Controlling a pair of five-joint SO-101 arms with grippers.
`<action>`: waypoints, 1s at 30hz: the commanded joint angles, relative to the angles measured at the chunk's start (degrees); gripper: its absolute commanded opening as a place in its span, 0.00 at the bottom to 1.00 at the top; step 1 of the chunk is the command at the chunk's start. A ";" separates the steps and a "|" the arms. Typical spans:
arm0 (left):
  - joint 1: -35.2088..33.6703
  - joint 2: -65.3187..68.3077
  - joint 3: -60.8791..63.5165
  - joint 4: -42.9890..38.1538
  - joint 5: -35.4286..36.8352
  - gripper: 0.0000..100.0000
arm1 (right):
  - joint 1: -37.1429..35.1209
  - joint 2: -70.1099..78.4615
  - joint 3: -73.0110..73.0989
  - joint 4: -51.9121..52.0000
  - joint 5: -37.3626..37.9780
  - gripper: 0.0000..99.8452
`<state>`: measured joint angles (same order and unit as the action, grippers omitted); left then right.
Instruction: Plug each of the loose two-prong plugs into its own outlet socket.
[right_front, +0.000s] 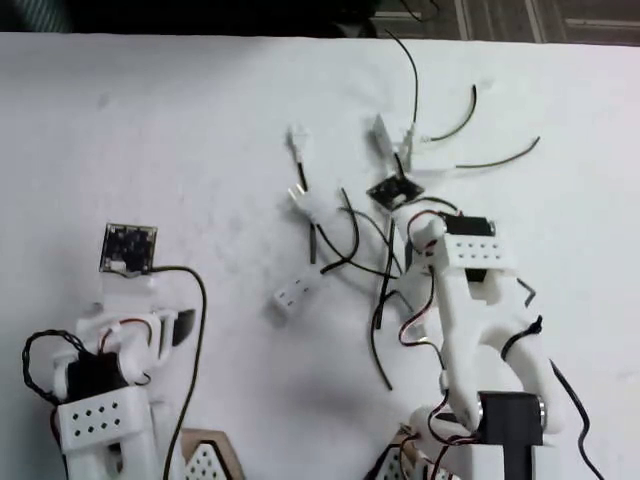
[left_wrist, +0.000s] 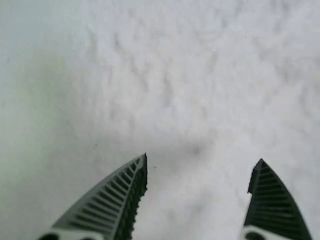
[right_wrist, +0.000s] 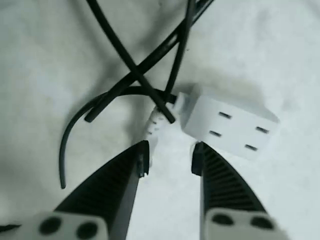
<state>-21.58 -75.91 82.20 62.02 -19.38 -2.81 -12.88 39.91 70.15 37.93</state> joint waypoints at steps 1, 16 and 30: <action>-0.31 -0.66 -0.18 -0.44 -0.35 0.32 | -1.98 -2.95 -3.08 4.97 0.53 0.16; -0.31 -0.66 -0.18 -0.35 -2.90 0.32 | -2.33 4.00 -7.38 8.48 0.35 0.11; -0.31 -0.66 -0.09 -0.35 -2.90 0.32 | -2.68 18.59 -14.95 7.43 -2.81 0.09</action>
<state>-21.58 -75.91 82.37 62.02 -22.02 -5.01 4.70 27.78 78.07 35.47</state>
